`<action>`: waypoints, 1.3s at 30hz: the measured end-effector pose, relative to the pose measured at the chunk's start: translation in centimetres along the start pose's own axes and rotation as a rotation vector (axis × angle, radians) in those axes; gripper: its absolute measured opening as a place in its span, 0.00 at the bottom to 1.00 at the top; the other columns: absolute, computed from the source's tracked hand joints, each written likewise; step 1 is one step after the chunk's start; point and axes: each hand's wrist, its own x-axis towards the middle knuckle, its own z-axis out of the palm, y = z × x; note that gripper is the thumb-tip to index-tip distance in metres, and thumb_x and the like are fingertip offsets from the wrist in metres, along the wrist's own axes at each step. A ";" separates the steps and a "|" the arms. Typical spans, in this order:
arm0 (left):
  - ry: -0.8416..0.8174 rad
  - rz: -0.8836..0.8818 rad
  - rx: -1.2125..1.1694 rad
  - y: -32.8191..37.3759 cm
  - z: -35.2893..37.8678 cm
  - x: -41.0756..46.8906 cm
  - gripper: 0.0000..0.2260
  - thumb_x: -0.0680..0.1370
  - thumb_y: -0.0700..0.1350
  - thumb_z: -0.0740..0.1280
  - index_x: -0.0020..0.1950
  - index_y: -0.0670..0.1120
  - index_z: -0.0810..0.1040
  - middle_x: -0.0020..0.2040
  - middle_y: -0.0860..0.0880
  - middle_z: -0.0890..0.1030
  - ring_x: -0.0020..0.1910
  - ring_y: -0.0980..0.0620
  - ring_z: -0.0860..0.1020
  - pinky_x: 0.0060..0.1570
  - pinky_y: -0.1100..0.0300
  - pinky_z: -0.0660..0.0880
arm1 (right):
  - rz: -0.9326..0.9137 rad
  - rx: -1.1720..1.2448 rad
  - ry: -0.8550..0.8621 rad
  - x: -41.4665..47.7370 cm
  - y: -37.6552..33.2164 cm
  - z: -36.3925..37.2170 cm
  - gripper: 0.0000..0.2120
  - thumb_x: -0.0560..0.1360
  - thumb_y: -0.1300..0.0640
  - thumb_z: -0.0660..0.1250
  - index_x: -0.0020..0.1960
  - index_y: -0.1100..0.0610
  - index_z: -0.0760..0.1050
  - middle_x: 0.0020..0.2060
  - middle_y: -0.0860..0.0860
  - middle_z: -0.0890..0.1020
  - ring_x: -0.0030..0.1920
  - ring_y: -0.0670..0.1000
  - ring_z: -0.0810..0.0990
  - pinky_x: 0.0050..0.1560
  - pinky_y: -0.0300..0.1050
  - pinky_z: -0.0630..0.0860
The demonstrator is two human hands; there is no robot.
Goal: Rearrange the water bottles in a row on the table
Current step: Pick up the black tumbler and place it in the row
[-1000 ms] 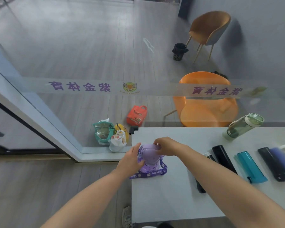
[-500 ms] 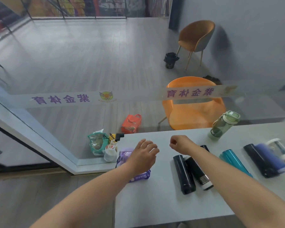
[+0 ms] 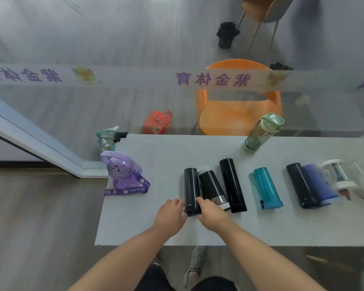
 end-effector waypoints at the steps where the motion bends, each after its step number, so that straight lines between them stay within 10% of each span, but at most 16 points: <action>1: -0.023 -0.027 -0.036 0.3 0.9 0.0 0.20 0.79 0.52 0.62 0.71 0.52 0.67 0.67 0.51 0.73 0.64 0.48 0.69 0.61 0.53 0.70 | 0.003 -0.002 -0.010 0.2 0.1 0.7 0.27 0.79 0.60 0.63 0.74 0.49 0.58 0.60 0.54 0.76 0.52 0.57 0.80 0.47 0.52 0.78; 12: 0.047 -0.153 -0.457 -0.6 4.0 2.1 0.15 0.78 0.46 0.68 0.63 0.53 0.68 0.55 0.51 0.77 0.55 0.49 0.72 0.51 0.52 0.75 | -0.003 0.228 0.055 3.2 0.8 3.1 0.34 0.79 0.62 0.65 0.76 0.42 0.52 0.58 0.53 0.79 0.52 0.53 0.80 0.52 0.53 0.80; 24: 0.311 -0.048 -0.496 -2.7 -6.0 -1.3 0.21 0.76 0.49 0.69 0.65 0.61 0.67 0.55 0.55 0.78 0.54 0.52 0.74 0.53 0.54 0.74 | -0.068 0.543 -0.093 1.7 -4.8 -7.4 0.20 0.80 0.48 0.65 0.70 0.45 0.68 0.51 0.50 0.84 0.37 0.48 0.85 0.39 0.40 0.78; 39: 0.377 -0.059 -0.317 -6.2 -10.7 4.0 0.15 0.80 0.44 0.63 0.66 0.54 0.72 0.57 0.46 0.80 0.57 0.44 0.75 0.55 0.49 0.74 | -0.054 0.727 0.085 6.4 -9.7 -8.4 0.16 0.81 0.55 0.64 0.69 0.51 0.71 0.44 0.53 0.84 0.30 0.48 0.80 0.31 0.37 0.73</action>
